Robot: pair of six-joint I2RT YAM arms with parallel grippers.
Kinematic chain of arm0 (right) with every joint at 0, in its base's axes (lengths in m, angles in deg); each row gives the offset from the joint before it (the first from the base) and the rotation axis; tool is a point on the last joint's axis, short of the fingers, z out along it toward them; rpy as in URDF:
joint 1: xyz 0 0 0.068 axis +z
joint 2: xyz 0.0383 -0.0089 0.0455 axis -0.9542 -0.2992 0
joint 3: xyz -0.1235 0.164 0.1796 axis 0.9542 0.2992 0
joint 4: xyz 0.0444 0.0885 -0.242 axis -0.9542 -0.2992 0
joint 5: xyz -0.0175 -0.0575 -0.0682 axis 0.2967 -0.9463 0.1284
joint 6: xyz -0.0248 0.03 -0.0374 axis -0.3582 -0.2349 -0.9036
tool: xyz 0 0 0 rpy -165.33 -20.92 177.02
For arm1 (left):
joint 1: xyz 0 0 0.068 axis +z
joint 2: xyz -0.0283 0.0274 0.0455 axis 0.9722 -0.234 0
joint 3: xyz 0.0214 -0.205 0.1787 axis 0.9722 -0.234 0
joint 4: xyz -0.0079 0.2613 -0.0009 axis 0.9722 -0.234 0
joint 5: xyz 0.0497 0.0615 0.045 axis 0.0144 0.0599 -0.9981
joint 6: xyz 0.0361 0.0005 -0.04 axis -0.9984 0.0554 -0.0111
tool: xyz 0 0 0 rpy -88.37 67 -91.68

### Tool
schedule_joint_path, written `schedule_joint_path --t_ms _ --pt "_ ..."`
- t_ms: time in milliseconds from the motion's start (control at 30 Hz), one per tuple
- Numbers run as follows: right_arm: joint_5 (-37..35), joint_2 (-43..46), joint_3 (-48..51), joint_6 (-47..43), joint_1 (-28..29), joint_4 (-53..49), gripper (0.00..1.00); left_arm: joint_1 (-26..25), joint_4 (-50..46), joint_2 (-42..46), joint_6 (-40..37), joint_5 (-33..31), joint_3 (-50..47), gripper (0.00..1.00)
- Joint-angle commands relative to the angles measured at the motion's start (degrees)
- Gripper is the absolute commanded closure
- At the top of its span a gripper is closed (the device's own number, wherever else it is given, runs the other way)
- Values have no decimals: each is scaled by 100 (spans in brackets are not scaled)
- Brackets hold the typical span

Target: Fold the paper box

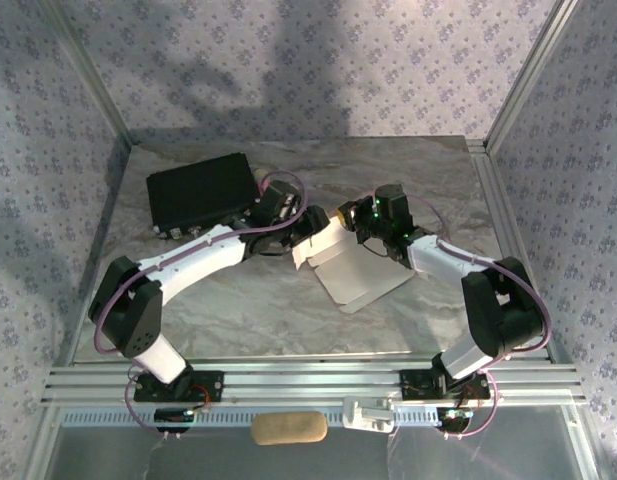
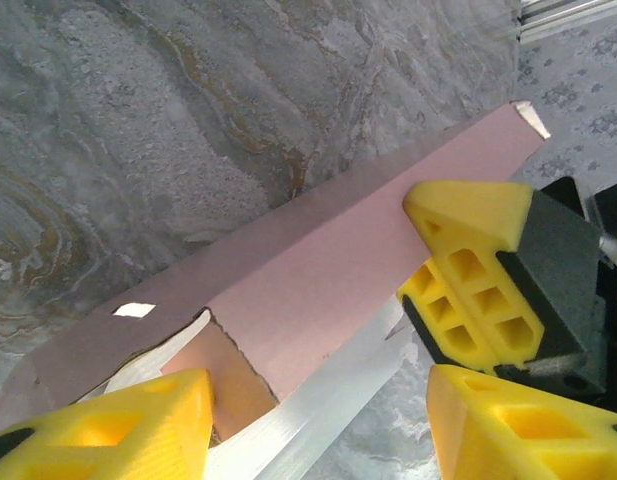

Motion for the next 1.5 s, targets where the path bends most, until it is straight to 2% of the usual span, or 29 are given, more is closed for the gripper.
schedule_joint_path --t_ms 0,133,200,267,367,467,533,567,700,833,900,1033,1167,1333,1467 --pt "-55 181 117 171 65 185 100 -21 370 -137 168 37 193 45" --pt "-87 216 230 241 89 294 100 -23 592 -230 258 37 213 59" --pt "-104 234 291 278 93 348 100 -30 699 -248 277 50 181 77" --pt "-136 259 356 306 82 375 100 -23 762 -216 277 24 111 86" --pt "-145 307 413 306 15 371 100 -41 781 -26 184 -55 -22 82" --pt "-147 345 449 313 -67 358 100 -58 712 366 -17 -230 -242 57" --pt "-148 360 461 300 -133 363 100 -64 596 705 -222 -379 -418 47" --pt "-141 358 472 287 -167 367 100 -56 555 908 -316 -452 -552 44" --pt "-176 363 601 264 -226 622 100 50 485 1729 -714 -643 -1219 41" --pt "-185 335 793 209 -184 1088 100 375 306 2172 -1197 -545 -1793 47" --pt "-150 344 916 143 -181 1229 100 588 331 2185 -1436 -321 -2075 55" --pt "-88 334 1321 42 -139 1673 100 747 472 2146 -1818 -272 -2495 69" --pt "-65 391 1743 -8 -111 2247 100 760 861 2020 -2088 -212 -2773 75" --pt "-58 542 2016 -140 -162 2279 100 730 1548 1641 -2493 13 -2955 78" --pt "-22 588 2119 -196 -179 2415 100 539 2187 1145 -3246 32 -2969 82"
